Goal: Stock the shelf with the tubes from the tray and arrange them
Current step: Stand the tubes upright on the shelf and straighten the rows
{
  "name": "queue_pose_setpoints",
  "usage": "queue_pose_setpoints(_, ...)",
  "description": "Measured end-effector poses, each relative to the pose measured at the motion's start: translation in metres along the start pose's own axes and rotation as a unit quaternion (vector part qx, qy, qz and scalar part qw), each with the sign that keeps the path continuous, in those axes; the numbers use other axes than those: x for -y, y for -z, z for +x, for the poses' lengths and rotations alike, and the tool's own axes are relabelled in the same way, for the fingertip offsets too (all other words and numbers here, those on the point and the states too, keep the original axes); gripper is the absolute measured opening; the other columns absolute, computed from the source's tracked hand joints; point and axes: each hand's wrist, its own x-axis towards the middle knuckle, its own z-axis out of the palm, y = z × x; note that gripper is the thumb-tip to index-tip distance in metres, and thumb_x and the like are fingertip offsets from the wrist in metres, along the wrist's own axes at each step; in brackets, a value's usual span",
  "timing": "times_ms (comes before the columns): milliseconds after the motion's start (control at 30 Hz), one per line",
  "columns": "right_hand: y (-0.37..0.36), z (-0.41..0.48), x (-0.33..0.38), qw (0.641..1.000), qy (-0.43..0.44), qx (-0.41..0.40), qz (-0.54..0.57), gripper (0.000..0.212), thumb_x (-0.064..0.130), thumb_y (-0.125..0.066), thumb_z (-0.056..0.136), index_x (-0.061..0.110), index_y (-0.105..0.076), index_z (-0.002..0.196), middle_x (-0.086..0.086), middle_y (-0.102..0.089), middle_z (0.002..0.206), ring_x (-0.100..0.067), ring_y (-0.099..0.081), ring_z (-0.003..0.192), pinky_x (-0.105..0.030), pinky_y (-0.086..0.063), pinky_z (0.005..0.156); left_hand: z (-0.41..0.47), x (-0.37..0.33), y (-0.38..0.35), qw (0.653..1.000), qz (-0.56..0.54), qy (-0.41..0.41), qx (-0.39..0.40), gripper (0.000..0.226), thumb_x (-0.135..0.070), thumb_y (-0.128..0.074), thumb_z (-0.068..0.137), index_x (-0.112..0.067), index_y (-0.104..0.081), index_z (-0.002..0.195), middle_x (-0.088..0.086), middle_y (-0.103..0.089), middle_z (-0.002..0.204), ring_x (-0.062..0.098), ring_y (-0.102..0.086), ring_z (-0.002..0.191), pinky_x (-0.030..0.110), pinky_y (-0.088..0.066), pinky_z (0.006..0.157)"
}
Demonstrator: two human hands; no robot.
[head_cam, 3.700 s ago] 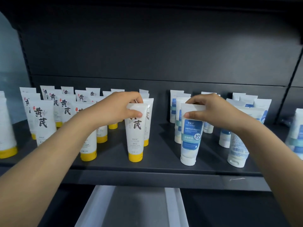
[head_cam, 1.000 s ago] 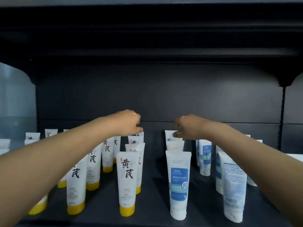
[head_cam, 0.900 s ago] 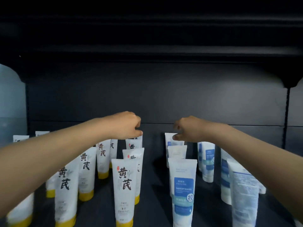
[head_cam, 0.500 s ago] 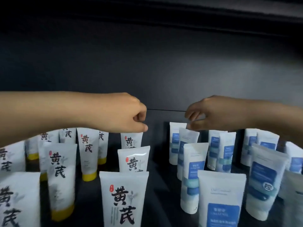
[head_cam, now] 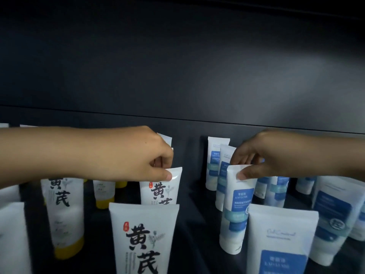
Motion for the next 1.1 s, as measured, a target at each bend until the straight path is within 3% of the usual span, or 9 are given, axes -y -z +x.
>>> queue_pose_setpoints(267,-0.006,-0.001,0.003,0.998,-0.009,-0.018,0.053,0.007,0.037,-0.070,0.078,0.031,-0.071,0.080,0.021,-0.069,0.076,0.009,-0.060,0.070,-0.010,-0.046,0.066,0.001,-0.001,0.000,0.997,-0.075,0.004,0.027,0.013,-0.042,-0.060,0.082,-0.034,-0.060,0.072,-0.017,-0.067,0.076,-0.008,-0.058,0.087,0.013,-0.046,0.073)
queue_pose_setpoints(467,-0.002,-0.002,0.004,0.997,-0.030,-0.012,0.065,0.011,0.036,-0.071,0.077,0.025,-0.071,0.077,0.026,-0.068,0.071,0.009,-0.058,0.058,-0.009,-0.044,0.060,0.001,0.001,0.002,0.996,-0.088,-0.006,0.011,0.008,-0.038,-0.063,0.081,-0.036,-0.063,0.073,-0.017,-0.069,0.079,-0.009,-0.058,0.087,0.013,-0.046,0.074)
queue_pose_setpoints(667,-0.003,-0.002,0.005,0.999,-0.022,-0.024,0.042,0.011,0.037,-0.070,0.078,0.027,-0.070,0.075,0.028,-0.065,0.068,0.008,-0.057,0.059,-0.011,-0.044,0.061,0.006,0.011,0.001,0.998,-0.066,0.001,0.002,0.008,-0.038,-0.064,0.080,-0.032,-0.066,0.074,-0.016,-0.069,0.077,-0.008,-0.057,0.088,0.014,-0.046,0.074)
queue_pose_setpoints(767,-0.005,-0.001,0.005,0.998,-0.022,-0.025,0.055,0.008,0.035,-0.070,0.079,0.028,-0.069,0.074,0.024,-0.065,0.061,0.007,-0.058,0.060,-0.011,-0.044,0.060,0.008,0.014,-0.003,0.997,-0.069,0.010,0.010,0.012,-0.036,-0.065,0.082,-0.027,-0.071,0.086,-0.014,-0.071,0.081,-0.008,-0.057,0.088,0.015,-0.047,0.074)
queue_pose_setpoints(933,-0.006,0.002,0.006,0.996,-0.019,-0.028,0.077,0.009,0.031,-0.070,0.080,0.024,-0.070,0.075,0.015,-0.069,0.065,0.005,-0.058,0.059,-0.014,-0.046,0.061,0.009,0.020,-0.004,0.994,-0.101,0.033,0.017,0.012,-0.035,-0.067,0.080,-0.025,-0.072,0.084,-0.019,-0.068,0.076,-0.008,-0.059,0.083,0.015,-0.047,0.070)
queue_pose_setpoints(1100,-0.007,0.003,0.007,0.993,-0.016,-0.026,0.111,0.010,0.028,-0.070,0.080,0.029,-0.068,0.071,0.019,-0.069,0.063,0.009,-0.059,0.056,-0.005,-0.044,0.058,0.009,0.019,-0.005,0.994,-0.103,0.035,0.014,0.014,-0.036,-0.065,0.082,-0.025,-0.071,0.088,-0.013,-0.071,0.080,-0.008,-0.057,0.085,0.016,-0.049,0.072)
